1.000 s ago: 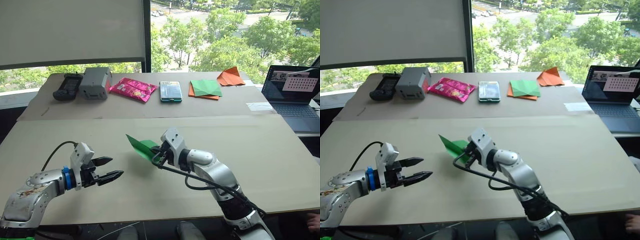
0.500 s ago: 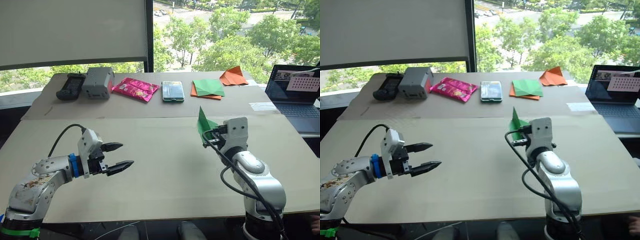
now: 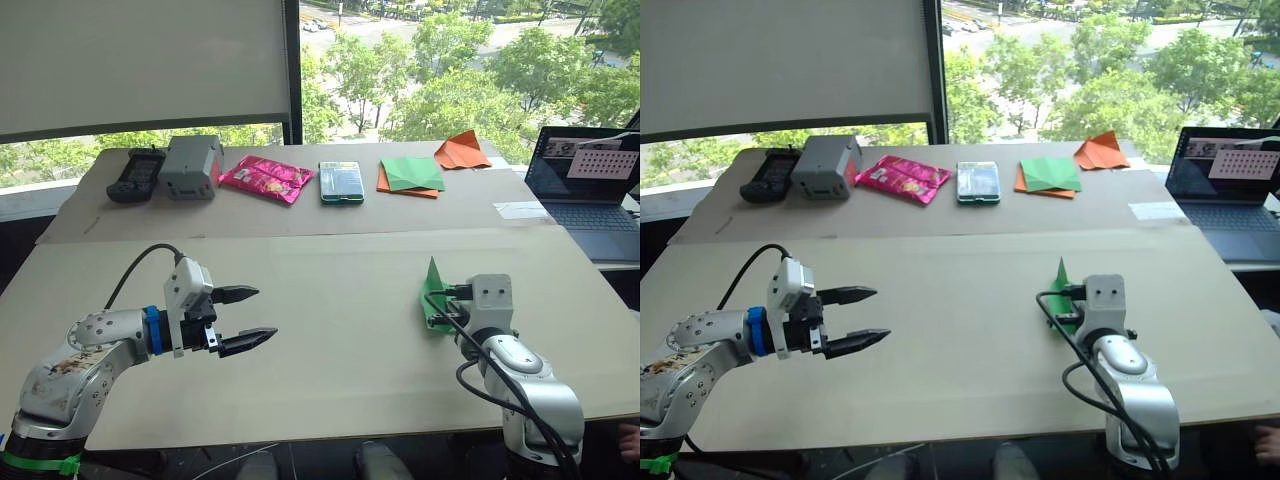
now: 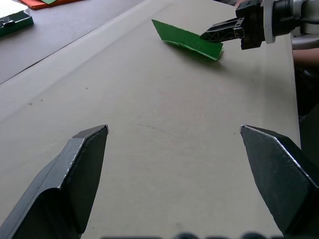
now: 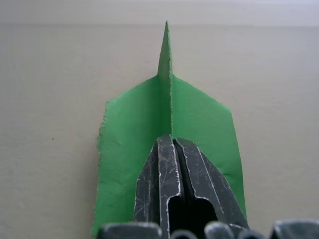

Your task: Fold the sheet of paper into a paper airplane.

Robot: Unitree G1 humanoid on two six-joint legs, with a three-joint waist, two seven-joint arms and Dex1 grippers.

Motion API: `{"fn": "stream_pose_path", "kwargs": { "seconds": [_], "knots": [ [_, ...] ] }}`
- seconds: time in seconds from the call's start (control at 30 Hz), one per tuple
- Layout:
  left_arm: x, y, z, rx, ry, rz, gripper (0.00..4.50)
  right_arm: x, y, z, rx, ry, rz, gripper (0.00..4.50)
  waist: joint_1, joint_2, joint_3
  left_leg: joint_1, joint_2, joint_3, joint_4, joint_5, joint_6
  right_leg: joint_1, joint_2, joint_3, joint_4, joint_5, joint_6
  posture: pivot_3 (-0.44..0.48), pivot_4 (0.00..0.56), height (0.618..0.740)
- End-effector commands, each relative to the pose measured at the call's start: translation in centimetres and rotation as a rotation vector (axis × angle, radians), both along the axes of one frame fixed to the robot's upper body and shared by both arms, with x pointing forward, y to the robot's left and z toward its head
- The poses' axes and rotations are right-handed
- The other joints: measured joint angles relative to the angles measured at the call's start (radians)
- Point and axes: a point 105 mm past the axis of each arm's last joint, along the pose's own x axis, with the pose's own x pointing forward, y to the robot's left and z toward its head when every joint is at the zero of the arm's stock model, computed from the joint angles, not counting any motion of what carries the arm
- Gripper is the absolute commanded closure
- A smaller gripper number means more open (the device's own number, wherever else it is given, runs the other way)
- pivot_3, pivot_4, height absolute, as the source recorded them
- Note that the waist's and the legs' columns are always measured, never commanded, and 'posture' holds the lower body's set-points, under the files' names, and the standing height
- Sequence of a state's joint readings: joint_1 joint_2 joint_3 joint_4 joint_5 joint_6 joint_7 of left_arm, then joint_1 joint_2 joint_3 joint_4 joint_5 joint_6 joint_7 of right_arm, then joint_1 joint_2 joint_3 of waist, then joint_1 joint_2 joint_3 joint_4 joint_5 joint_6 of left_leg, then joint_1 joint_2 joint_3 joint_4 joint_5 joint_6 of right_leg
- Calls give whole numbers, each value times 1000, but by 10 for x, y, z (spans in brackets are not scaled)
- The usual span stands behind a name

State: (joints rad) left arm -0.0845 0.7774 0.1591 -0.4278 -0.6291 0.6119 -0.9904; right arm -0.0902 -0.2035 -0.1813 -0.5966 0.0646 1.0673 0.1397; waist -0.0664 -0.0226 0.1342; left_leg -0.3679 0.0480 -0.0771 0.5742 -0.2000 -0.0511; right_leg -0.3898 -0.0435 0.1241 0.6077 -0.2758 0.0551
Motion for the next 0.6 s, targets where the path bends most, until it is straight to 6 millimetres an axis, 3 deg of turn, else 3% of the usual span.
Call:
{"fn": "stream_pose_path", "kwargs": {
  "seconds": [0.03, 0.23, 0.33, 0.43, 0.6],
  "knots": [
    [-2, -2, 5, 10, -38, -23, 0, -2, -1, 9, 3, -48, 30, 3209, 0, 0, 0, 0, 0, 0, 0, 0, 0, 0, 0, 0, 0, 0, 0, 0, 150, 740],
    [0, 5, 8, 11, -44, -8, 0, -3, -3, 62, 46, -215, 147, 1159, -2, 1, 1, 0, 0, 0, 0, 0, 0, 0, 0, 0, 0, 0, 0, 0, 150, 740],
    [2, 8, 13, -7, -57, 15, 0, -7, 11, 89, 73, -290, 295, 140, -2, 0, 1, 0, 0, 0, 0, 0, 0, 0, 0, 0, 0, 0, 0, 0, 150, 740],
    [-1, 11, 16, -22, -53, 29, 0, -28, 44, 113, 91, -362, 612, 65, -1, 0, 1, 0, 0, 0, 0, 1, 2, 1, 0, -1, 0, 0, 0, 0, 150, 740],
    [6, 24, 8, -32, -47, 114, 0, -40, 63, 95, -5, -262, 840, 65, 4, -3, 1, 0, 0, 0, 0, 1, 2, 2, 0, 0, -3, 0, 0, 0, 150, 740]
  ]
}}
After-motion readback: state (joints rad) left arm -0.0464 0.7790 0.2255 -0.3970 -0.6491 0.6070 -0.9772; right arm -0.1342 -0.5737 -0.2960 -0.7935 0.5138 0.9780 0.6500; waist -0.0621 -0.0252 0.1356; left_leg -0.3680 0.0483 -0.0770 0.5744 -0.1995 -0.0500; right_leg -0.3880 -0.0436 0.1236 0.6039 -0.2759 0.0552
